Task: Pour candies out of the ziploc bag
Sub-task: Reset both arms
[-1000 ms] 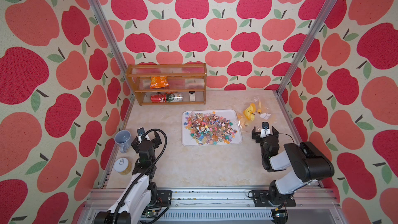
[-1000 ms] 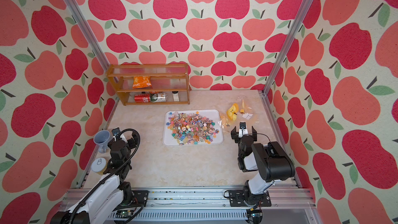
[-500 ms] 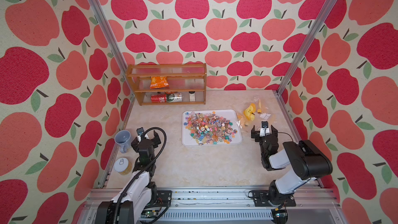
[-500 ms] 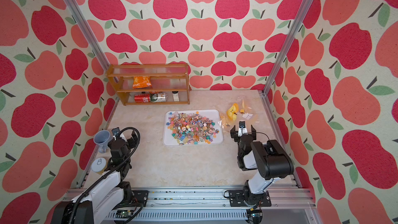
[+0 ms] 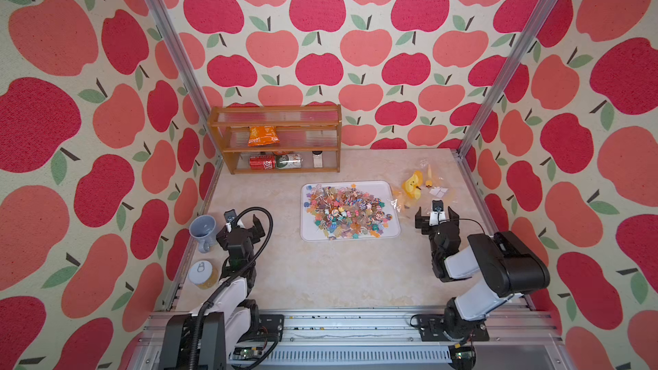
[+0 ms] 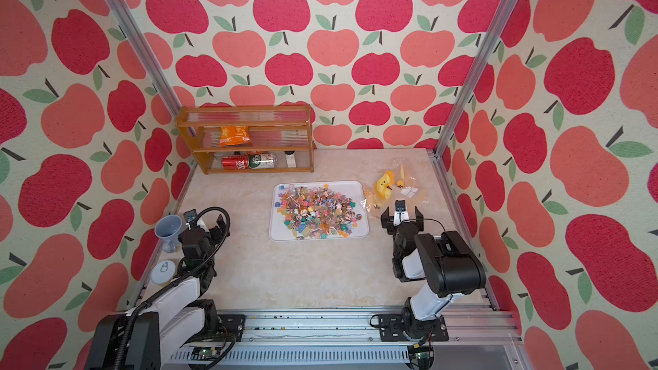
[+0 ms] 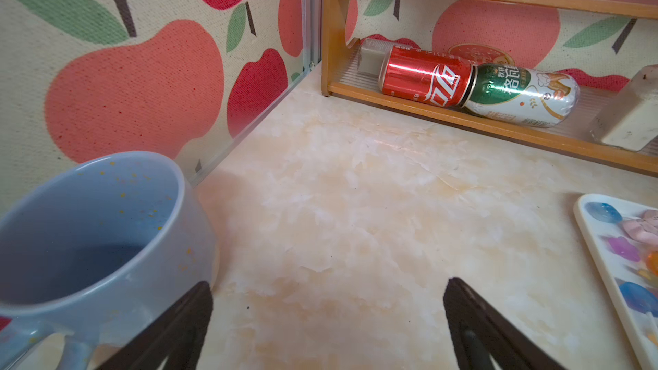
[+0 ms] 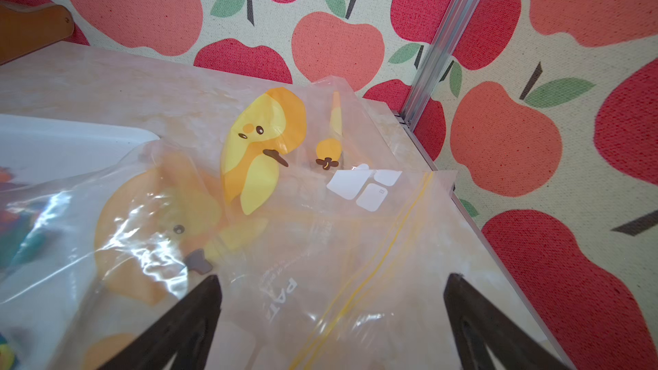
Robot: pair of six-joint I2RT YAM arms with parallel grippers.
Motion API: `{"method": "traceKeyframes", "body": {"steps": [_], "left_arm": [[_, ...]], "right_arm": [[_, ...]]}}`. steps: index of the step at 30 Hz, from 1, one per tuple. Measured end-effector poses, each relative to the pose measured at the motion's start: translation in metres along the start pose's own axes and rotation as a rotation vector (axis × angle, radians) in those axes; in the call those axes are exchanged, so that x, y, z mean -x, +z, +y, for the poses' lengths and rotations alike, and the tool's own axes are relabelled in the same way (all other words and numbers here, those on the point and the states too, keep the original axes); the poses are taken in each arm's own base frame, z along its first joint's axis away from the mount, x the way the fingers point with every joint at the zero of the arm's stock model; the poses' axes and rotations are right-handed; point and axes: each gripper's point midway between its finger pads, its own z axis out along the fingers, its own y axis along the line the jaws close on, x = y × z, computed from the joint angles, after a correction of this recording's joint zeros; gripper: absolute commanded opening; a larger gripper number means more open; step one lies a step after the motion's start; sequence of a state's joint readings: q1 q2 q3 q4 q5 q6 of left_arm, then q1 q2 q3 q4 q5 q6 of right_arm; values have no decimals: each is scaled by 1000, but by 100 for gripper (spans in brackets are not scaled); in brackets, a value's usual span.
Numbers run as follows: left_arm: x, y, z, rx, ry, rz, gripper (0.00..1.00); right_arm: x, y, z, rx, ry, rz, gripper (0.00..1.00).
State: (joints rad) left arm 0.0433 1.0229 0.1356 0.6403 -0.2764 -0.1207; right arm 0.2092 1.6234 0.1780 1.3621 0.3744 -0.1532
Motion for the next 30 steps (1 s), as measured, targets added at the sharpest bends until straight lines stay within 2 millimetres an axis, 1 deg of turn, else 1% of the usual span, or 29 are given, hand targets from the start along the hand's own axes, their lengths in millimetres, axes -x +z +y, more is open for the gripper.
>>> {"method": "traceKeyframes", "body": {"steps": [4,9,15,18,25,30], "left_arm": [[-2,5,-5,-18,6,19,99],[2,10,-16,-47,28,15,99],[-7,16,-35,-88,110,37,100],[-6,19,-37,-87,128,31,99],[4,19,-39,-92,136,-11,99],[-1,23,-46,-102,177,-5,99]], "right_arm": [[0,0,0,0,0,0,99],[0,0,0,0,0,0,99],[0,0,0,0,0,0,99],[0,0,0,0,0,0,99],[0,0,0,0,0,0,99],[0,0,0,0,0,0,99]]}}
